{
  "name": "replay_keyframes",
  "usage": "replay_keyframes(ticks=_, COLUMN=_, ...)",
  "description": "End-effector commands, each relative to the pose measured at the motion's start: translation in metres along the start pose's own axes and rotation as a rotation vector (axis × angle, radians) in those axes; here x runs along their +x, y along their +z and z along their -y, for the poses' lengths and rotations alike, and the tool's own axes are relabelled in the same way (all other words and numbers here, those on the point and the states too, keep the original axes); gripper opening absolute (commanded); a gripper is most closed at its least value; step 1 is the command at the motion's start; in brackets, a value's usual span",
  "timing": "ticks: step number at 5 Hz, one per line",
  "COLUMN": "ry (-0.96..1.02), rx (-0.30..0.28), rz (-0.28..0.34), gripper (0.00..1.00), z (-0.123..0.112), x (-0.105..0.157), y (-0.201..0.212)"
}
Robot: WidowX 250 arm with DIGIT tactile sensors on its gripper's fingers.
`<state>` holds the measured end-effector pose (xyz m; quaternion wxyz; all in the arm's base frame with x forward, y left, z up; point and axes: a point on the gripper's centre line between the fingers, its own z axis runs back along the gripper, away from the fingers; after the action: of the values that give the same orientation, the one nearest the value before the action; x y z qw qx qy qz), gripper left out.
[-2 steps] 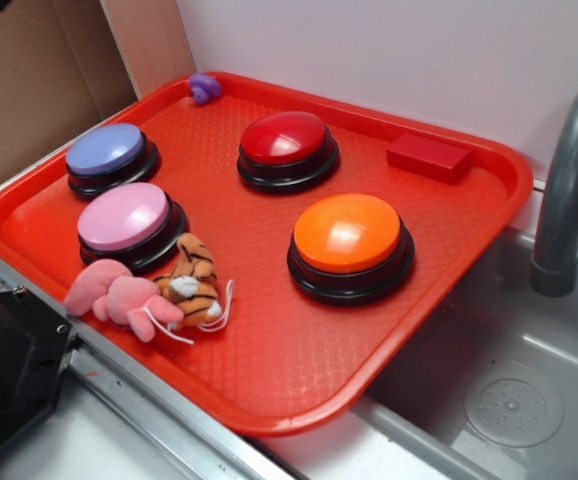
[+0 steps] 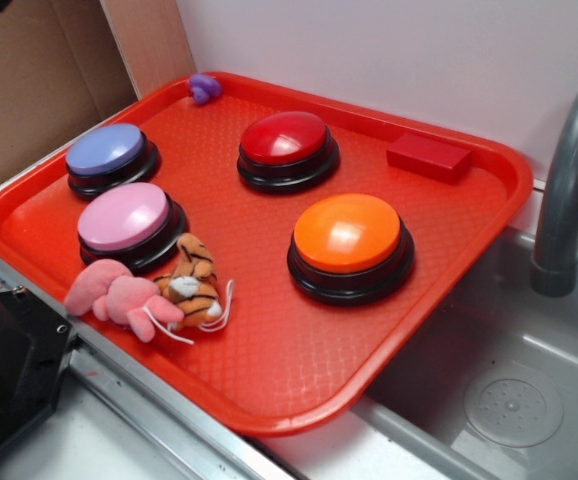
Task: Push the orange button.
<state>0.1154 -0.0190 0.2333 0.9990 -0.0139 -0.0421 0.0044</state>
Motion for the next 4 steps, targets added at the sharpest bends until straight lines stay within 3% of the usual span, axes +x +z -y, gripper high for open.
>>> replay_keyframes(ticks=1, ry=-0.388, rx=0.2, rz=0.031, gripper=1.0, z=0.04, x=0.095, y=-0.059)
replay_keyframes(ticks=3, ry=-0.44, rx=0.081, rz=0.021, gripper=1.0, z=0.053, x=0.119, y=-0.119)
replay_keyframes(ticks=4, ry=-0.41, rx=-0.035, rz=0.01, gripper=1.0, z=0.069, x=0.124, y=-0.139)
